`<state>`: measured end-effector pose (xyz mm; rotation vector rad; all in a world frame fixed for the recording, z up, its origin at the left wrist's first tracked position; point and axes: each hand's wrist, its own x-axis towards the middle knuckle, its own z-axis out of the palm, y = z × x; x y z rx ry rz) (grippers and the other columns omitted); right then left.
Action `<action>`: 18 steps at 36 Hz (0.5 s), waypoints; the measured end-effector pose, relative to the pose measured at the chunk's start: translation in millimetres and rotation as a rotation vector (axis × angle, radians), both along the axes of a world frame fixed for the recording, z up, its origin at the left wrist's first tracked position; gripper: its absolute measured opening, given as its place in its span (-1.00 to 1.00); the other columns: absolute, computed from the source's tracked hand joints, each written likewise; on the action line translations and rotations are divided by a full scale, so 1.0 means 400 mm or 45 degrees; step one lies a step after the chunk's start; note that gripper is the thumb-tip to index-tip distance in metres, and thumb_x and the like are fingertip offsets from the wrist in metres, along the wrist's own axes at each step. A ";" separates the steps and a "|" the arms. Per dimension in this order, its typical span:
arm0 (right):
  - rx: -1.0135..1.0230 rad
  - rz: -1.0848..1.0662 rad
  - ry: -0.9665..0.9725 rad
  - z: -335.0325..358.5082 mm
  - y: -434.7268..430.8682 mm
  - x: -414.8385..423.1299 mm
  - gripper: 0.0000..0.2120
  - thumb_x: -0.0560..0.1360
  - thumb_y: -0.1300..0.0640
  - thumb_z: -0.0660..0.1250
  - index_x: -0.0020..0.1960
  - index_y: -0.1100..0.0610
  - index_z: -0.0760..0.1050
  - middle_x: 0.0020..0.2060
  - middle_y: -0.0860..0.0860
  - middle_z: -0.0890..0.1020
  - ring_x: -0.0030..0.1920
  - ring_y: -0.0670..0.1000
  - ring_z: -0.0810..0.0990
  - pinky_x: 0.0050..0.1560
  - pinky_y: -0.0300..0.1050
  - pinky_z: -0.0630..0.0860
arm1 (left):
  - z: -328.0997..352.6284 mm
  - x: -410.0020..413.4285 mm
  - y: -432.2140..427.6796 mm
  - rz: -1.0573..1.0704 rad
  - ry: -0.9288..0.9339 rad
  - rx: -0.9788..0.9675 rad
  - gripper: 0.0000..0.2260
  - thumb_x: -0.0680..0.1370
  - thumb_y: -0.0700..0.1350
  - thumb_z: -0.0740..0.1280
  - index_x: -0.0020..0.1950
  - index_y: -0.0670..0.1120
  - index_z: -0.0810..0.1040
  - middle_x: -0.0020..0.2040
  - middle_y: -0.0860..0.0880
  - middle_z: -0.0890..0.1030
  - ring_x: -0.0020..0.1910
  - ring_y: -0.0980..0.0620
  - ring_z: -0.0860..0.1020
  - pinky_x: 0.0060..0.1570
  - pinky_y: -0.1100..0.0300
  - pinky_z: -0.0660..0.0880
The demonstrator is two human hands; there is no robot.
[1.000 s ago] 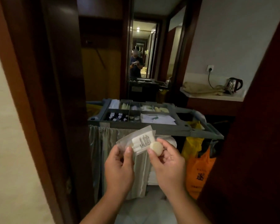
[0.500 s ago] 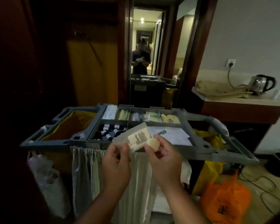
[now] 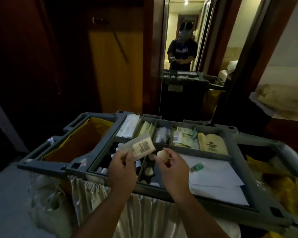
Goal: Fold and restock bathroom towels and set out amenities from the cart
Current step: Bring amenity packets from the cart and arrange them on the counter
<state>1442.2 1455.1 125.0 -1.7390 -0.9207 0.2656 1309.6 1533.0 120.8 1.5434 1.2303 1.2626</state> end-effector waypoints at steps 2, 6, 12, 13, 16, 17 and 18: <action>-0.129 -0.042 -0.111 -0.049 0.066 0.039 -0.60 0.54 -0.05 0.48 0.35 -0.05 0.54 0.14 -0.15 0.56 0.07 -0.22 0.46 0.02 -0.48 0.36 | -0.037 0.029 0.068 0.001 0.048 -0.040 -0.88 0.68 -0.09 0.29 0.12 -0.10 0.59 -0.05 -0.09 0.66 -0.05 -0.08 0.66 -0.19 0.15 0.57; -0.360 -0.002 -0.150 -0.137 0.180 0.110 -0.61 0.55 0.01 0.46 0.36 0.01 0.53 0.24 -0.02 0.51 0.15 -0.11 0.45 0.11 -0.30 0.33 | -0.104 0.089 0.190 -0.054 0.102 -0.117 -0.89 0.69 -0.10 0.27 0.11 -0.08 0.57 -0.10 -0.06 0.65 -0.11 -0.05 0.65 -0.19 0.02 0.62; -0.930 0.177 -0.586 -0.204 0.283 0.180 -0.65 0.54 -0.10 0.33 0.32 -0.14 0.53 0.28 -0.11 0.54 0.39 0.08 0.35 0.25 0.08 0.23 | -0.170 0.195 0.347 -0.180 0.212 -0.221 -0.88 0.68 -0.10 0.27 0.08 -0.07 0.59 -0.17 0.01 0.66 -0.17 -0.04 0.65 -0.17 -0.01 0.61; -0.995 0.211 -0.643 -0.200 0.292 0.181 -0.67 0.52 -0.05 0.32 0.28 -0.13 0.54 0.23 -0.09 0.56 0.36 0.10 0.35 0.20 0.10 0.21 | -0.176 0.210 0.362 -0.192 0.244 -0.224 -0.89 0.67 -0.10 0.27 0.04 -0.06 0.58 -0.17 0.05 0.64 -0.16 -0.03 0.63 -0.16 0.02 0.58; -1.174 0.290 -0.773 -0.191 0.315 0.180 -0.65 0.47 0.04 0.31 0.25 -0.10 0.54 0.18 0.00 0.53 0.33 0.13 0.32 0.20 0.12 0.19 | -0.187 0.254 0.405 -0.237 0.321 -0.220 -0.91 0.67 -0.10 0.28 -0.02 -0.02 0.55 -0.09 0.01 0.63 -0.08 -0.05 0.57 -0.10 0.11 0.44; -1.219 0.304 -0.807 -0.189 0.321 0.182 -0.65 0.48 0.05 0.32 0.25 -0.08 0.55 0.19 0.02 0.52 0.33 0.14 0.32 0.23 0.13 0.19 | -0.191 0.268 0.420 -0.256 0.346 -0.225 -0.92 0.66 -0.10 0.29 -0.02 -0.02 0.55 -0.07 -0.02 0.63 -0.07 -0.05 0.57 -0.08 0.12 0.44; -1.254 0.310 -0.843 -0.186 0.326 0.185 -0.67 0.48 0.06 0.34 0.24 -0.05 0.56 0.20 0.04 0.52 0.34 0.15 0.31 0.24 0.14 0.20 | -0.193 0.284 0.433 -0.272 0.372 -0.223 -0.92 0.65 -0.09 0.31 -0.03 -0.02 0.54 -0.06 -0.03 0.63 -0.07 -0.06 0.56 -0.09 0.12 0.44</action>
